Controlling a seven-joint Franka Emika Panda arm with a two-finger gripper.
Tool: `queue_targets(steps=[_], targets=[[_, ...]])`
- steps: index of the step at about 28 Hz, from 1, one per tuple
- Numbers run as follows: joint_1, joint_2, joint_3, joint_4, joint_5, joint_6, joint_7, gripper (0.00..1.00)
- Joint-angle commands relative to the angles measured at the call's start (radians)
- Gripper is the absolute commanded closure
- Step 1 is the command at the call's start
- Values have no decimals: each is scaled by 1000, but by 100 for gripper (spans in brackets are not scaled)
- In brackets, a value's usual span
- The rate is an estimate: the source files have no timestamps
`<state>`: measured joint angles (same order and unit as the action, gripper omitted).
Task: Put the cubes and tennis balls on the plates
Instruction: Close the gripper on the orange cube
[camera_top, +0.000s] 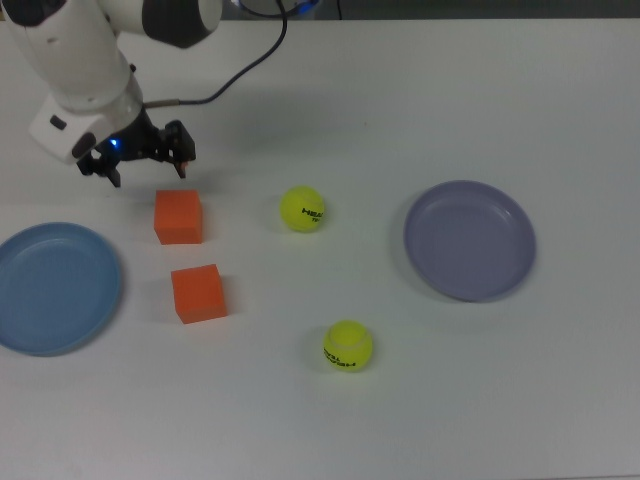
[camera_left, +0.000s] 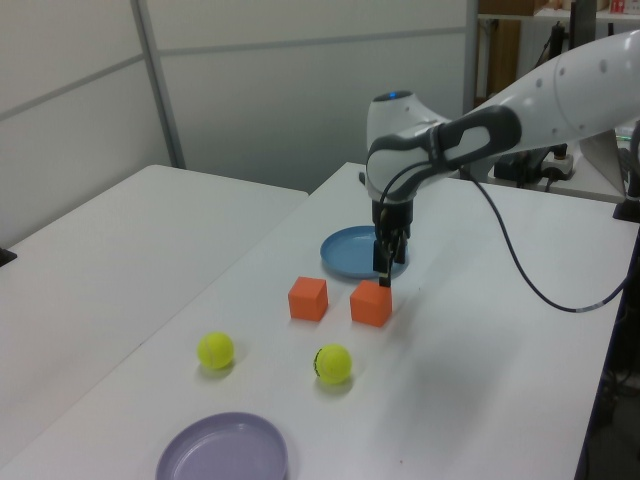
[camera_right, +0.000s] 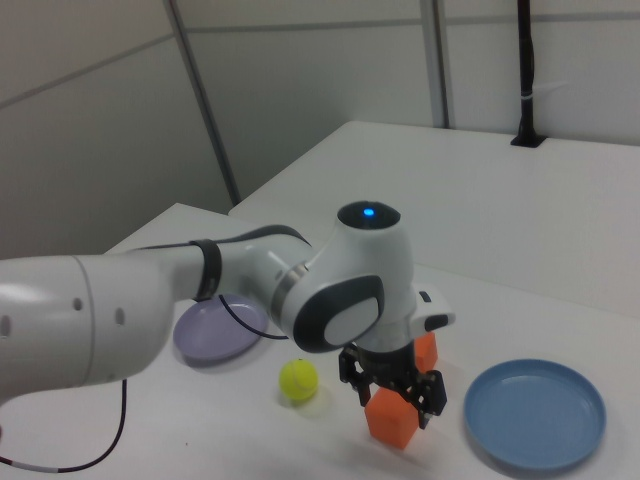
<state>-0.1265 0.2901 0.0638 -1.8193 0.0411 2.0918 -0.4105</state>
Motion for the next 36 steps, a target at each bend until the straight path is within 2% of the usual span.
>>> queue_targets(steps=[1, 10, 15, 28, 33, 36], targets=[[13, 20, 1, -9, 36, 47, -24, 0], [27, 21, 25, -6, 75, 54, -24, 0], [27, 44, 27, -8, 77, 112, -24, 0], [25, 80, 27, -6, 79, 132, -21, 0], [27, 106, 30, -6, 79, 174, 13, 21], [27, 110, 33, -6, 80, 174, 21, 51]])
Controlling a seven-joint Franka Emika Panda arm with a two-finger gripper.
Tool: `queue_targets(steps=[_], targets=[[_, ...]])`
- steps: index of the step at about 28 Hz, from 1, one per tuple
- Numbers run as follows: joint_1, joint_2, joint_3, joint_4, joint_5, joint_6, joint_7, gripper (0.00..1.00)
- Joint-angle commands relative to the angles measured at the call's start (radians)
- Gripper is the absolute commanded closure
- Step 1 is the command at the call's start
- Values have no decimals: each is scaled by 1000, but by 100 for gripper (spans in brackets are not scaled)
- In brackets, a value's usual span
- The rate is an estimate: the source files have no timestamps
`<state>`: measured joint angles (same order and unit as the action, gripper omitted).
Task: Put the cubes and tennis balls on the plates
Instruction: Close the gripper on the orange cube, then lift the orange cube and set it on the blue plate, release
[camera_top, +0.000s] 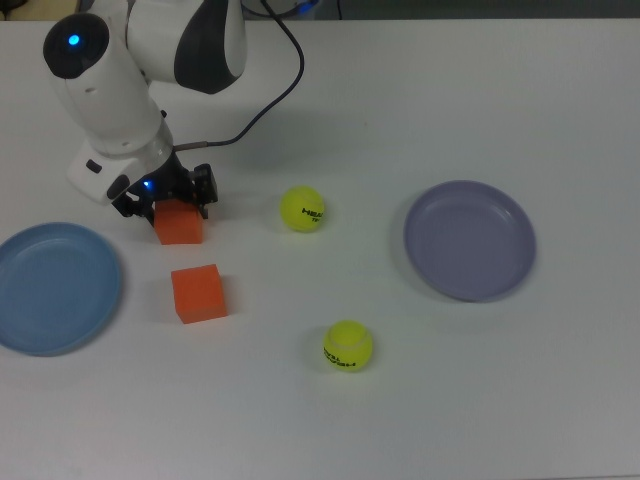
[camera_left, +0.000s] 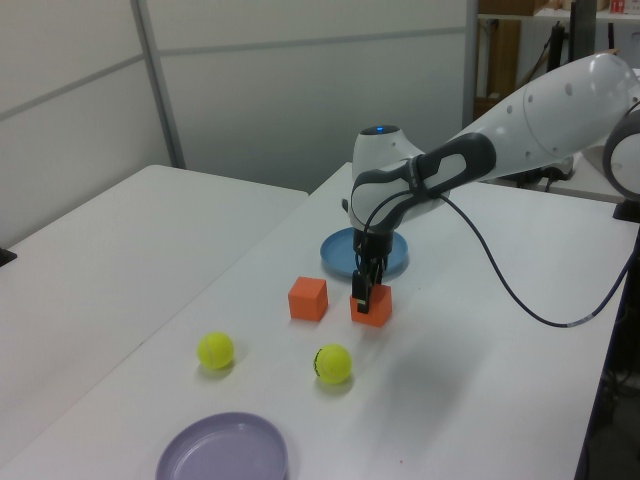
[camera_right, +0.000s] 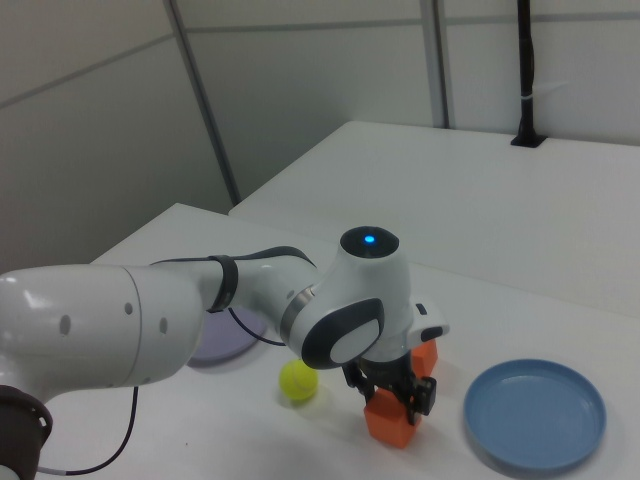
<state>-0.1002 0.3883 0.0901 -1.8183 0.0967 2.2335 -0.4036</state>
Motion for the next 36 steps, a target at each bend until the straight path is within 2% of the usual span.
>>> queue_targets(steps=[1, 4, 5, 8, 12, 15, 19, 25, 32, 36], targets=[[1, 12, 7, -7, 25, 32, 16, 61], [2, 11, 7, -9, 26, 28, 17, 91], [2, 11, 8, -7, 26, 23, 17, 93], [1, -3, 11, -6, 26, 18, 19, 93], [-7, -49, 10, 31, 26, -43, 22, 95], [-16, -78, -3, 88, 28, -100, 22, 96], [-42, -80, -6, 143, 32, -126, 20, 96], [-72, -25, -42, 194, 84, -66, 9, 96], [-82, 63, -43, 201, 84, 67, 17, 96], [-91, 130, -43, 252, 86, 138, 25, 96]])
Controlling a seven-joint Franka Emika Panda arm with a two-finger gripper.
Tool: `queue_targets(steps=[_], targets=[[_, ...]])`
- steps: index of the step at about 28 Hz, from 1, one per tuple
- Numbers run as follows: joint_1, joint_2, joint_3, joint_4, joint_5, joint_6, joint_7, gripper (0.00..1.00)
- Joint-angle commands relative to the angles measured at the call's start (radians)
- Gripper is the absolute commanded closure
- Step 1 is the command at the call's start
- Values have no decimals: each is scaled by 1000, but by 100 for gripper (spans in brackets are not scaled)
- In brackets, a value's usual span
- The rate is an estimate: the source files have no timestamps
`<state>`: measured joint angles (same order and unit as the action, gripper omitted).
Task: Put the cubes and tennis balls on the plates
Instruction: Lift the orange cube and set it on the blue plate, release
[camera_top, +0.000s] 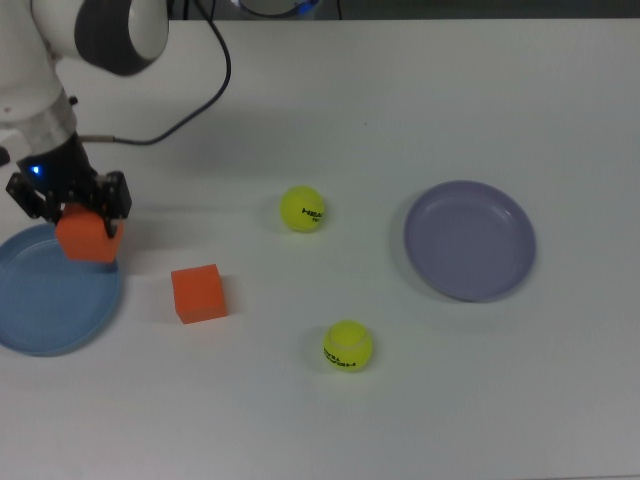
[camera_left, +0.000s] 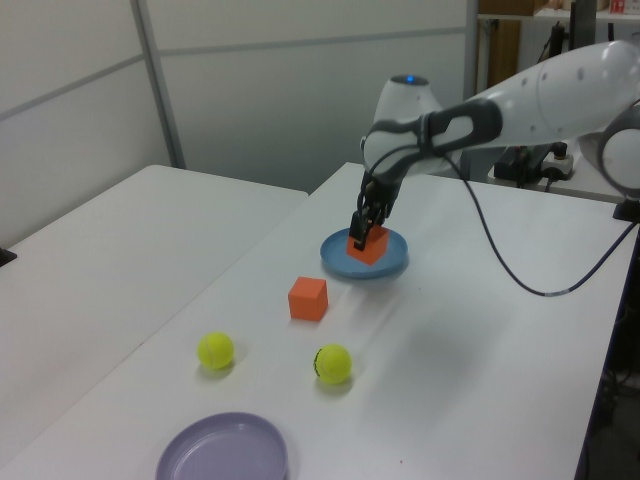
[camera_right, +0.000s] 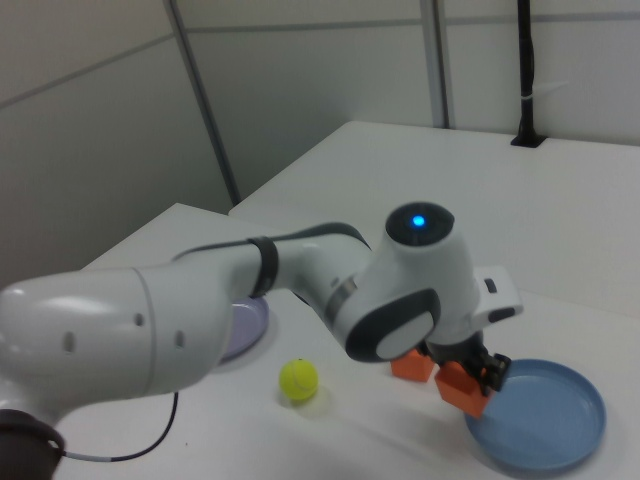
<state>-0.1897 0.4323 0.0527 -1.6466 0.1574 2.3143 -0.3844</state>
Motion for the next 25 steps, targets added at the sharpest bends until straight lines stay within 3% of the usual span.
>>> queue_targets(steps=[1, 5, 15, 17, 18, 19, 20, 21, 25], targets=[[-8, 98, -5, 97, 25, 59, 6, 97], [-16, 137, -5, 159, 24, 62, 19, 98], [-43, 197, -7, 183, 21, 89, 10, 98], [-43, 203, -7, 183, 17, 99, 12, 94], [-43, 203, -7, 183, 17, 105, 13, 82], [-43, 203, -5, 182, 22, 109, 21, 54], [-43, 201, -7, 182, 22, 109, 25, 14], [-43, 200, -7, 180, 15, 109, 21, 0], [-45, 158, -7, 180, 19, 103, 24, 0]])
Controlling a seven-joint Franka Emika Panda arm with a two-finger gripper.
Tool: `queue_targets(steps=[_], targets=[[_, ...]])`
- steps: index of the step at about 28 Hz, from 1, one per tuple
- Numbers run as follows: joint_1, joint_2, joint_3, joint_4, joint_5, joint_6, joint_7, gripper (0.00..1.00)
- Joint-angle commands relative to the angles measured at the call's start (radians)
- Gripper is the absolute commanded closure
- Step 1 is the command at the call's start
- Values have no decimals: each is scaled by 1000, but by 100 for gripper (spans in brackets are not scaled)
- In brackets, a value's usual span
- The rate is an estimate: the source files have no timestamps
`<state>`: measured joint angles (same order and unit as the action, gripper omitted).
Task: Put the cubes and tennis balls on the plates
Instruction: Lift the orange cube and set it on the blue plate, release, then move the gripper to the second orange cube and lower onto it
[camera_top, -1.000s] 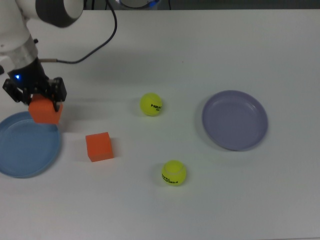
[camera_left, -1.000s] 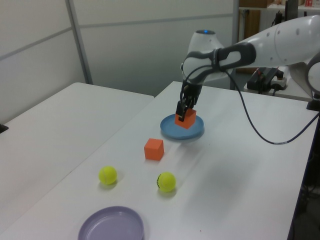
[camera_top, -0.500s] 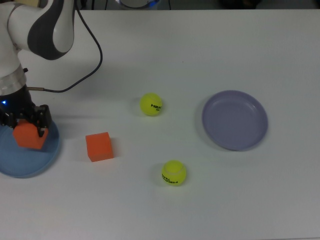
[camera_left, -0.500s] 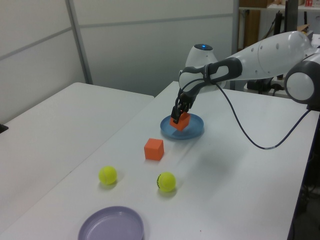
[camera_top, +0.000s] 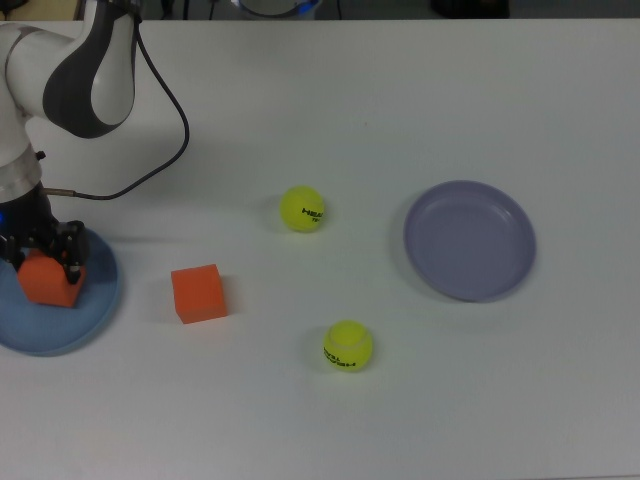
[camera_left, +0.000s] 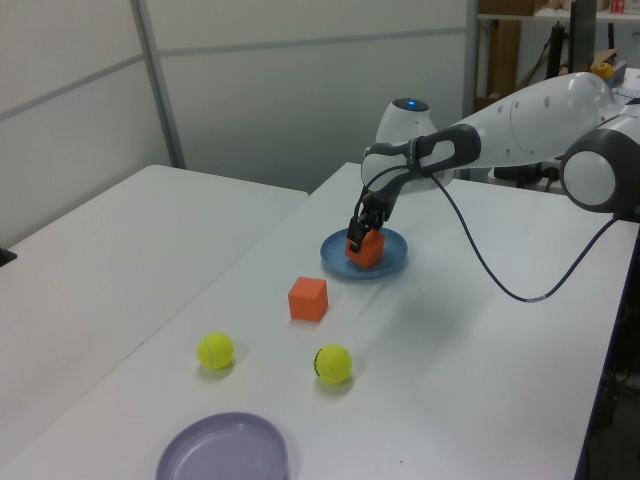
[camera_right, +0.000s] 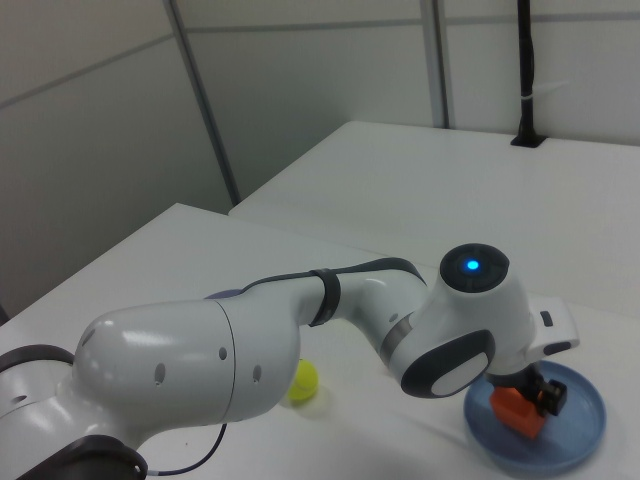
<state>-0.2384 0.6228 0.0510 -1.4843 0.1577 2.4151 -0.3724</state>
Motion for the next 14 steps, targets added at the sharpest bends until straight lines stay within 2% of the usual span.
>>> queue_targets(steps=[1, 10, 14], targets=[[2, -66, -5, 12, 22, -4, 12, 0], [19, -190, 9, 10, 20, -194, 4, 0], [83, -189, 21, 12, 9, -214, 1, 0]])
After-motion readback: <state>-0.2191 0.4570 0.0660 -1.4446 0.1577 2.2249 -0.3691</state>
